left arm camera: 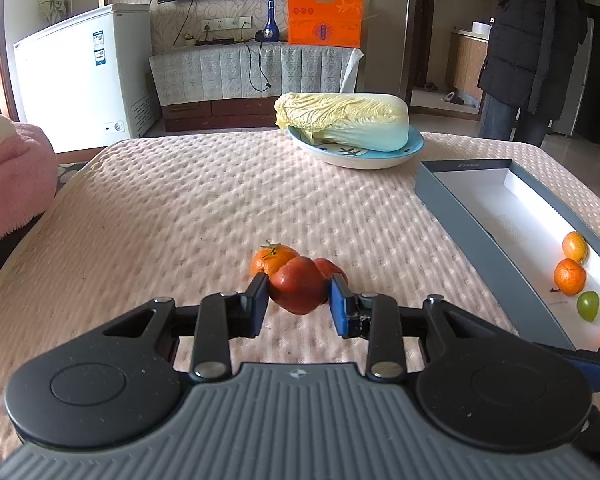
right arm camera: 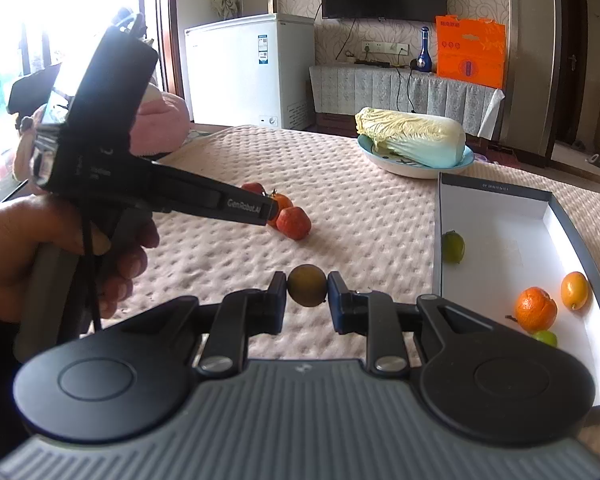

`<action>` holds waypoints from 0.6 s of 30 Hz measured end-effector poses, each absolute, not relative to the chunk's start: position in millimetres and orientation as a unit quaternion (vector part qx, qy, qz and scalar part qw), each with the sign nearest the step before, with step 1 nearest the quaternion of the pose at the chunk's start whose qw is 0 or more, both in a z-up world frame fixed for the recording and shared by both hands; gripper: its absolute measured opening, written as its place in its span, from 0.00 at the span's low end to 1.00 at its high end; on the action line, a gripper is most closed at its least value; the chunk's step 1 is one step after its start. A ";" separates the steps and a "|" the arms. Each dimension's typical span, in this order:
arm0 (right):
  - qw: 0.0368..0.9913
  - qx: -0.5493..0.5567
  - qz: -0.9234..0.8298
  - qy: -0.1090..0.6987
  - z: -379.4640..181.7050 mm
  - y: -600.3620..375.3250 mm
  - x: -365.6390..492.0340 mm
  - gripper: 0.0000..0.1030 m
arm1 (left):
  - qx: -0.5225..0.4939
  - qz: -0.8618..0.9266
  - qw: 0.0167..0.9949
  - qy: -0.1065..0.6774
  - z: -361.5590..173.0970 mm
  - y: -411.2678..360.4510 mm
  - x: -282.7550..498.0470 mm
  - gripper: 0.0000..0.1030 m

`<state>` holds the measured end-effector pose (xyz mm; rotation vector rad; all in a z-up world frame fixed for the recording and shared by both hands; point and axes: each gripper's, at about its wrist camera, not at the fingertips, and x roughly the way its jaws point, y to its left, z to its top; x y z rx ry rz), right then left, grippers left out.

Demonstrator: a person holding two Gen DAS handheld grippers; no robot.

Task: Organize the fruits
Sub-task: 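Lift the red fruit with the left gripper while the right holds the brown fruit, then carry the red fruit over the box while the right carries the brown fruit there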

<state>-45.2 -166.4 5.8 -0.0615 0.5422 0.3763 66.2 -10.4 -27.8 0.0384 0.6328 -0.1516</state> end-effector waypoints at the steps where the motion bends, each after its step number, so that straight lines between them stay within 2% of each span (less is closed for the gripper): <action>1: 0.946 -0.029 0.184 0.265 6.5 -167.3 -45.5 0.24 | 0.017 -0.074 0.947 0.311 -27.5 -10.3 66.2 0.37; 18: 0.948 -0.020 0.180 0.260 8.3 -175.6 -47.4 0.24 | 0.012 -0.076 0.950 0.301 -21.3 -11.6 62.9 0.37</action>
